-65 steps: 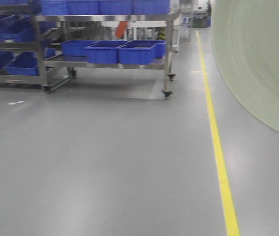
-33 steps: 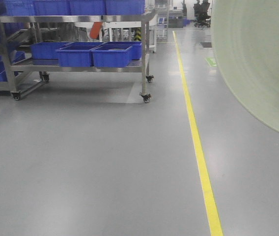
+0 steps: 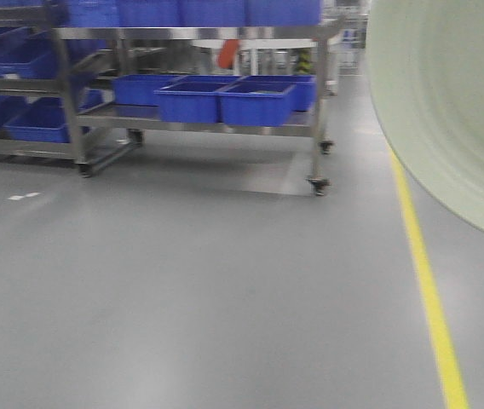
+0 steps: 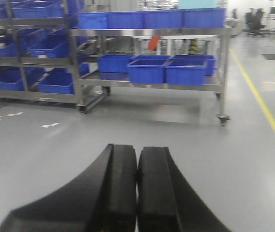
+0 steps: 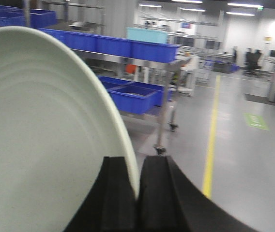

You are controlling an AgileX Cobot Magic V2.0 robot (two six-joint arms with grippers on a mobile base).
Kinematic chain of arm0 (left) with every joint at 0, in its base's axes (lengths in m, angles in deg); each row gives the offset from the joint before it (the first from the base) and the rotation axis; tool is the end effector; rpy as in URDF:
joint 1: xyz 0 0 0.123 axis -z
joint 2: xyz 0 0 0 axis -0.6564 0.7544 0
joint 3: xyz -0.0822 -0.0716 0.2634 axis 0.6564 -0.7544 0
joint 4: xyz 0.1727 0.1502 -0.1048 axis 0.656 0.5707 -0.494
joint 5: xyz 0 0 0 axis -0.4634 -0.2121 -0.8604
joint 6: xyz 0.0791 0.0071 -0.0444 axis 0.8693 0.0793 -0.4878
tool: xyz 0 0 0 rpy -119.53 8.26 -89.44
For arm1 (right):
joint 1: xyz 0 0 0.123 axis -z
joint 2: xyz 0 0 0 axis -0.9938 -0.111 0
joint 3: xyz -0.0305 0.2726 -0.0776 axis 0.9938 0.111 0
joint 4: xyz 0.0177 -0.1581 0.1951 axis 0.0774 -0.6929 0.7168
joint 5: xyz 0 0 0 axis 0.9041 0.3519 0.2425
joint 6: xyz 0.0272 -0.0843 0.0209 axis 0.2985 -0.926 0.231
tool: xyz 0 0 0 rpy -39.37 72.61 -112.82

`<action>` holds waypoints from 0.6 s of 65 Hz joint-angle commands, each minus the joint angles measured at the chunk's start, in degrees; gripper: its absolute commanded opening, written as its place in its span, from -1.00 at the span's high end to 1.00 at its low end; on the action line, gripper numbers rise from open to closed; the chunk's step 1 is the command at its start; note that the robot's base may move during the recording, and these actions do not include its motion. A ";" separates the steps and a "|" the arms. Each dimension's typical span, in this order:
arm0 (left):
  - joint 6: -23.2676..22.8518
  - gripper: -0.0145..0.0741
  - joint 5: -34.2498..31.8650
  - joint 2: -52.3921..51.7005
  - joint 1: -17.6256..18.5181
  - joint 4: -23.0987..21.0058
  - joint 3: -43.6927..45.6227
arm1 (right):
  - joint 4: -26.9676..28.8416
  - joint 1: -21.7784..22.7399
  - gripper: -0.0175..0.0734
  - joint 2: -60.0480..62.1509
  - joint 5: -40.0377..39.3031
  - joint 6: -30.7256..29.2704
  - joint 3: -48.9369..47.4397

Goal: Place green plate on second shelf with right arm
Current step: 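Drive the base to the blue-bin shelving while holding the plate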

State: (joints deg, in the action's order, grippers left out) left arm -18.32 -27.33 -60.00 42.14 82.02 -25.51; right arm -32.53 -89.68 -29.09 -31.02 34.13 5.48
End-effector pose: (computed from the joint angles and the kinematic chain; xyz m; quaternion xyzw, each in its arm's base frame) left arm 0.0563 -0.0011 0.2052 0.0140 0.6999 0.0006 0.7141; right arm 0.0541 0.0047 0.2722 -0.0516 0.6511 0.0122 0.7572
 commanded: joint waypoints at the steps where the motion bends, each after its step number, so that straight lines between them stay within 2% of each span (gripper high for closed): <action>1: -0.08 0.38 -4.93 -0.79 0.45 0.03 -2.40 | 0.45 0.17 0.50 -1.04 -6.26 0.34 -1.99; 39: -0.08 0.38 -4.93 -0.79 0.45 0.03 -2.40 | 0.45 0.17 0.50 -1.11 -6.27 0.34 -1.99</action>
State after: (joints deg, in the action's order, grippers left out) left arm -18.32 -27.33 -60.00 42.14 82.02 -25.51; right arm -32.53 -89.68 -29.09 -31.02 34.26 5.48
